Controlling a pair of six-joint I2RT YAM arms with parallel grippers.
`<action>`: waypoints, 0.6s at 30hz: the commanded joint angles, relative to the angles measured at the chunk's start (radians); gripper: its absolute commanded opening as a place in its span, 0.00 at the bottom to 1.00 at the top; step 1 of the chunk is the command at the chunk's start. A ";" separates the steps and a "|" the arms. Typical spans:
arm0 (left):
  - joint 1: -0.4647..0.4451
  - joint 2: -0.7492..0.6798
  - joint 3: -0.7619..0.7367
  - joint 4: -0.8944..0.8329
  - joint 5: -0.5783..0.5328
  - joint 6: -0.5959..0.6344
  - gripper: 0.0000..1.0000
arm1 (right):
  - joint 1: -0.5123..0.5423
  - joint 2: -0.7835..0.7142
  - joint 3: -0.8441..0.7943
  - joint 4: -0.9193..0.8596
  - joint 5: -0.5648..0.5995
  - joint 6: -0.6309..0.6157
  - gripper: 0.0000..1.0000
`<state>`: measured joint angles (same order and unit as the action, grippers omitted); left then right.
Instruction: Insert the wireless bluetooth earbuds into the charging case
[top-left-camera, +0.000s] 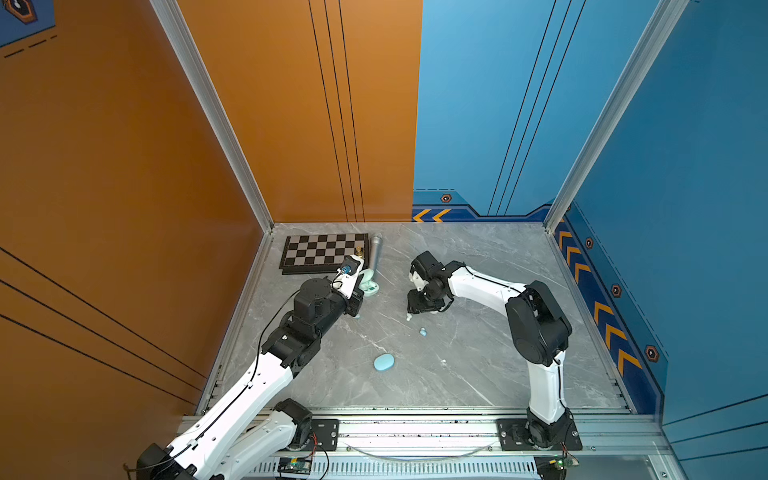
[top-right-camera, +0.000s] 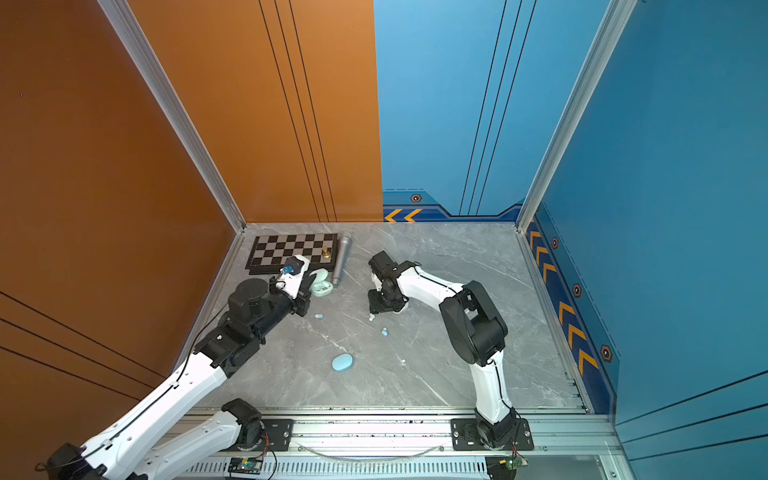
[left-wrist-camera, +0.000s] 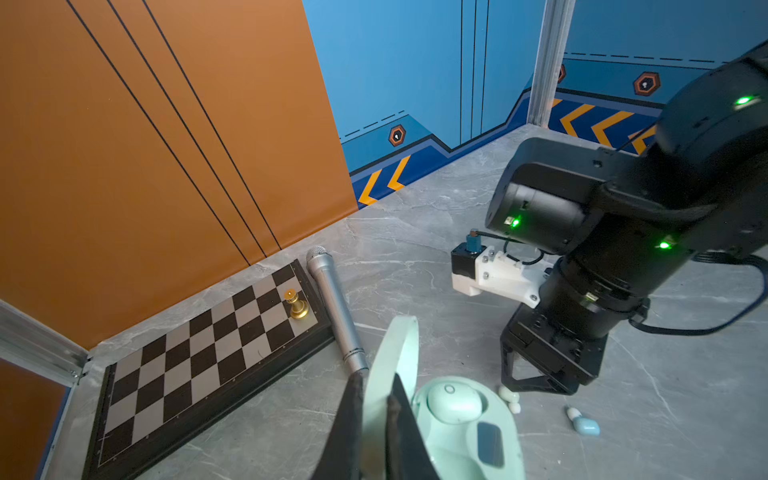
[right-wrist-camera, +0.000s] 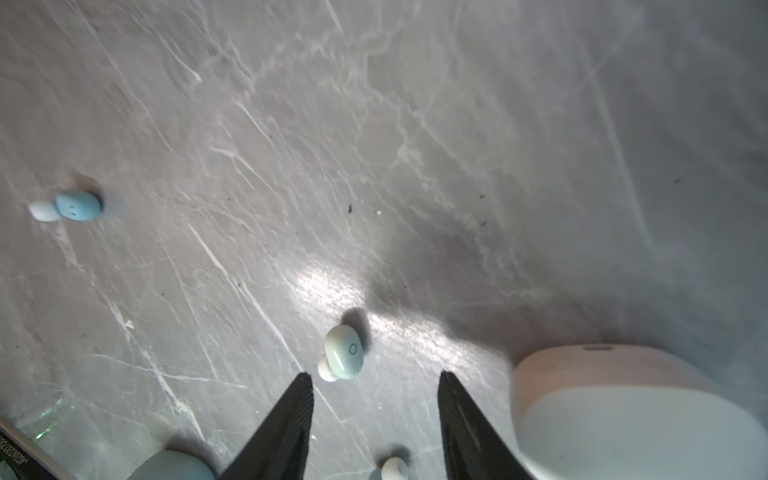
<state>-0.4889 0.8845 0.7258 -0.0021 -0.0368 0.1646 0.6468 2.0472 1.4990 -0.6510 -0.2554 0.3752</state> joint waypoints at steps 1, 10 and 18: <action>0.009 -0.014 -0.017 -0.025 0.075 -0.004 0.00 | 0.019 0.015 0.058 -0.063 -0.013 0.010 0.51; 0.007 -0.008 -0.015 -0.020 0.084 -0.013 0.00 | 0.022 0.073 0.075 -0.078 0.025 0.021 0.34; 0.007 -0.015 -0.014 -0.026 0.079 -0.011 0.00 | 0.028 0.108 0.093 -0.091 0.041 0.016 0.22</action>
<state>-0.4889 0.8841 0.7177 -0.0200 0.0280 0.1638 0.6697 2.1235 1.5707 -0.6971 -0.2493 0.3912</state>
